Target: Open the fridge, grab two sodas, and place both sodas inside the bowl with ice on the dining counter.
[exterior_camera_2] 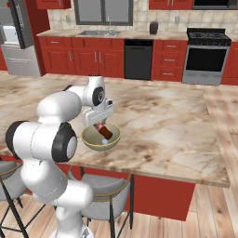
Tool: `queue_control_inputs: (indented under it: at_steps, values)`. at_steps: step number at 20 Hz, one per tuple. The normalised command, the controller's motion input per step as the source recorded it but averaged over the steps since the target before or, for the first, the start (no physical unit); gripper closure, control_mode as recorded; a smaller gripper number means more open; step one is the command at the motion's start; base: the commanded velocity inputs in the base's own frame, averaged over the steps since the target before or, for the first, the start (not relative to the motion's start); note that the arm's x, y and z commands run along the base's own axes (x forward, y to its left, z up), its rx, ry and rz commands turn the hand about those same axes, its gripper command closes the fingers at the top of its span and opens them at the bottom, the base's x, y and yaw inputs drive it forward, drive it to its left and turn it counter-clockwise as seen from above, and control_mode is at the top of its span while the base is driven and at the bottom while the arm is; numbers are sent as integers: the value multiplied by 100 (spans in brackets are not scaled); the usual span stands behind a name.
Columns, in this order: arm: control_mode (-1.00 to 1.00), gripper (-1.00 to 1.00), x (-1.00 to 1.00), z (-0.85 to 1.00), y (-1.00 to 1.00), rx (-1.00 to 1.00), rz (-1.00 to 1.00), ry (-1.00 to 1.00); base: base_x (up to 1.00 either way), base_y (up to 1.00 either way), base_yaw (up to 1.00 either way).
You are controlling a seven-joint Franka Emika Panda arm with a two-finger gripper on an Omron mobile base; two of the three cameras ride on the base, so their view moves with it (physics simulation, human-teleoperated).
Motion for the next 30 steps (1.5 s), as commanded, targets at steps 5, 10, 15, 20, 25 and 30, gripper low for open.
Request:
queue_control_inputs:
  at_steps: [5,10,15,20,25,30]
  values:
    - [-100,100,14,-29,0,0,8,0,0,0,0]
    - [-100,100,8,-26,0,0,5,0,0,0,0]
    - [-100,100,5,-15,0,0,5,0,0,0,0]
    - [-100,100,2,-13,2,0,4,0,0,0,0]
    - [-100,100,3,-14,15,0,4,0,0,0,0]
    - [-100,100,1,-19,18,0,4,0,0,0,0]
